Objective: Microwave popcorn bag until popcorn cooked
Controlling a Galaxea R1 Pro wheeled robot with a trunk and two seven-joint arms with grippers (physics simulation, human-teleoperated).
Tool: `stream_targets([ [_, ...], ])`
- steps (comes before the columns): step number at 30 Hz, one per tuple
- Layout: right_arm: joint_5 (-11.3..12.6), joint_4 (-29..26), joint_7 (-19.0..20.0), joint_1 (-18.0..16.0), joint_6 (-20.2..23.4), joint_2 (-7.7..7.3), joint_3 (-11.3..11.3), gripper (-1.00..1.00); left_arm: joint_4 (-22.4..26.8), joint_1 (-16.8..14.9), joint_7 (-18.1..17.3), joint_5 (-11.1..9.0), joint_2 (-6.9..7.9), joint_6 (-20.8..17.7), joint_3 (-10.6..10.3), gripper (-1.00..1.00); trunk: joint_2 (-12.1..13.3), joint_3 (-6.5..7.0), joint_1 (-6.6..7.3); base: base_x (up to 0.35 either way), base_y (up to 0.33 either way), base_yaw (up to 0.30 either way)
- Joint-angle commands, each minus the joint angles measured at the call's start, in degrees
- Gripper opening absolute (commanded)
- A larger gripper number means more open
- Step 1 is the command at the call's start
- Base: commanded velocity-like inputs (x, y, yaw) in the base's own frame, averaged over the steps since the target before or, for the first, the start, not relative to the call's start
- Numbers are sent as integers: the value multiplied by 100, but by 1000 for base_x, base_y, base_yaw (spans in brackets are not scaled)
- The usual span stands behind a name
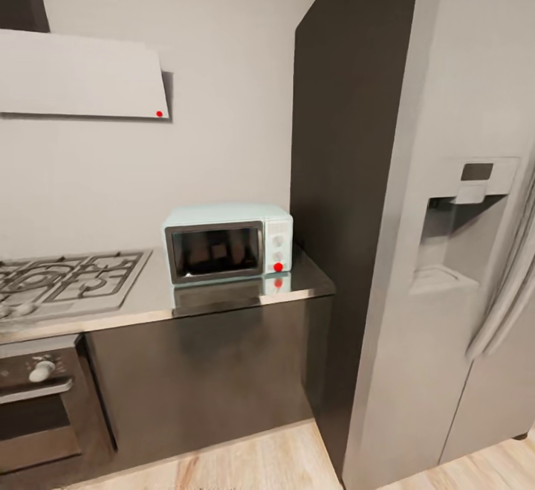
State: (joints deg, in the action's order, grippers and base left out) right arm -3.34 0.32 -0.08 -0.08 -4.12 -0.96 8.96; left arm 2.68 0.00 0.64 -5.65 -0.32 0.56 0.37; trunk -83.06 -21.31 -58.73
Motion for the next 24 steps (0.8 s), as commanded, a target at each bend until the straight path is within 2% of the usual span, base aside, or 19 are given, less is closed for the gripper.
stream_targets([
  [1,-35,4,-1,-1,-24,-1,44,100,4,0,7,-59,-3,6,-1,100,-2,-4,0,0,0,270],
  [24,-35,4,-1,-1,-19,-2,44,100,4,0,7,-59,0,6,-1,100,-2,-4,0,0,0,270],
])
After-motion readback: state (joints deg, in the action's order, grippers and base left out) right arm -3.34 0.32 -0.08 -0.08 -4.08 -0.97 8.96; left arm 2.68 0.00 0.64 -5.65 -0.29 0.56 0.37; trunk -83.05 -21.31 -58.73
